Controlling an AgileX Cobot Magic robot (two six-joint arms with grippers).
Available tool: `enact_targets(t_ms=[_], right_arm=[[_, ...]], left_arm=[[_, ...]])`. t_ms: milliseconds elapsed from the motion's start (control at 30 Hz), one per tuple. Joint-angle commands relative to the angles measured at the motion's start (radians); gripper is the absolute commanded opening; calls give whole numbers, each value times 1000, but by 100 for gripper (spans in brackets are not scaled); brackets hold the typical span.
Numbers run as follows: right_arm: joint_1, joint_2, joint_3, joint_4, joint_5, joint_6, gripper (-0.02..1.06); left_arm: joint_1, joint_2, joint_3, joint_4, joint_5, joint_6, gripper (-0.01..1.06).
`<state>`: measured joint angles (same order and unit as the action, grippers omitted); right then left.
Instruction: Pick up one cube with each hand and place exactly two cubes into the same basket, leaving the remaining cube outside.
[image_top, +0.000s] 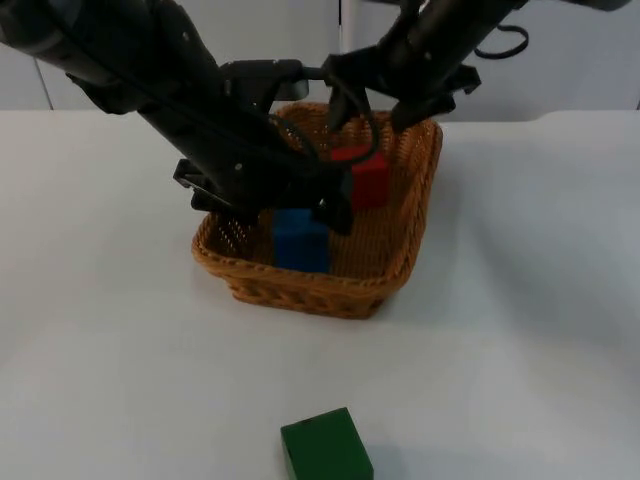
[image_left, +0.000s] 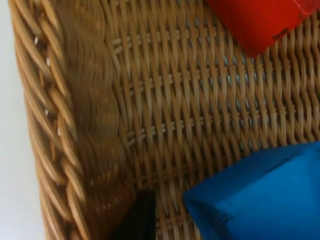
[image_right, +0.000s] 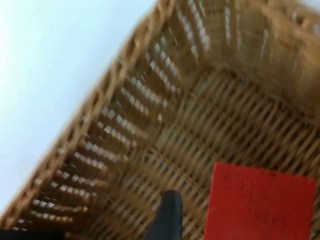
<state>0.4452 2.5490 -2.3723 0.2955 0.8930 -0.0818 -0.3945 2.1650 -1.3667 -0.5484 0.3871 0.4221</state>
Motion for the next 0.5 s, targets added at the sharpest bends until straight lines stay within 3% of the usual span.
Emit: enact_targets(t_ms=[0,467], right_arm=[[7,-34,-10,-4,9,-8,74],[7,-215,-10,-11,61,-24,74]], left_arm=[[-4,-22,-6,-16,9,1,98],[0,-231,-6,10,28,1,98]])
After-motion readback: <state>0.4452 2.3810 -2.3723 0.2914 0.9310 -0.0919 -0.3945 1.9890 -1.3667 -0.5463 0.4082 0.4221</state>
